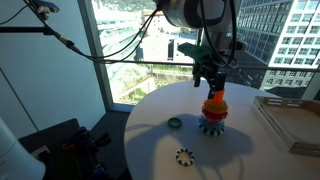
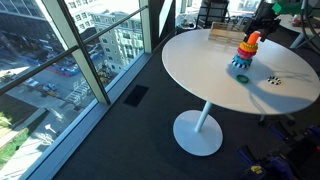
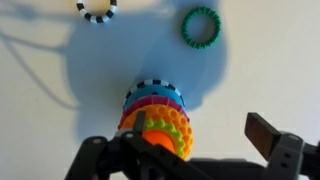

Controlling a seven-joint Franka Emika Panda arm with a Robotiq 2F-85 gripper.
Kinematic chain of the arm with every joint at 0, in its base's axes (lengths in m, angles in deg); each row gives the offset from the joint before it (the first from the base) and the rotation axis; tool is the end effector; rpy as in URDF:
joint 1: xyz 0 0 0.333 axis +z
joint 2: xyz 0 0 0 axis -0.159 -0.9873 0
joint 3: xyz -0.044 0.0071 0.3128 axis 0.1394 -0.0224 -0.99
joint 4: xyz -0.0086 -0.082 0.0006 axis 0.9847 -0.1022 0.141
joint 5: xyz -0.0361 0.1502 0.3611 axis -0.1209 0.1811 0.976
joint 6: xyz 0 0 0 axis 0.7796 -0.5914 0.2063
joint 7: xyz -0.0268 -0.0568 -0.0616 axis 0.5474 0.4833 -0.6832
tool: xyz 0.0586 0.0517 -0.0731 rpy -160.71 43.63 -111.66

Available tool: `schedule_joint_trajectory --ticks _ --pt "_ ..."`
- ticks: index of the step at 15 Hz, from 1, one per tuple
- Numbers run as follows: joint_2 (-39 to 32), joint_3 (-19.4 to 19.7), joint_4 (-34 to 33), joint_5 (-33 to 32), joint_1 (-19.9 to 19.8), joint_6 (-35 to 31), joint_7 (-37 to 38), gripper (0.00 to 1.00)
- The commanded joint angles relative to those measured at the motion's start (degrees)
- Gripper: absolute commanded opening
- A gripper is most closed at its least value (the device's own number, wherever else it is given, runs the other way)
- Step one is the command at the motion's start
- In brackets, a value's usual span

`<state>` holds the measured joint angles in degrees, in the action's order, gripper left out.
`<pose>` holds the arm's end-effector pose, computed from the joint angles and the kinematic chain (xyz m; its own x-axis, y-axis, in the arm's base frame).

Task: Pick up the lime green ring and put it on the ring holder

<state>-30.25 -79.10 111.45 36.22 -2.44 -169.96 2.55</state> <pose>0.6065 -0.2009 0.3345 0.9287 -0.3642 -0.0698 -0.3666 -0.9300 -0.0251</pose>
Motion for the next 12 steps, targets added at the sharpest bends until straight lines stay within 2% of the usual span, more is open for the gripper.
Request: schedule_joint_trajectory --ticks 1,6,12 --pt "6.02 -1.87 5.06 1.93 -0.65 6.38 -8.24 1.00" --pt "10.96 -2.03 7.35 0.46 0.60 17.68 -12.53 1.00" --pt "18.74 -1.78 10.95 -3.44 2.83 23.60 -9.62 1.00"
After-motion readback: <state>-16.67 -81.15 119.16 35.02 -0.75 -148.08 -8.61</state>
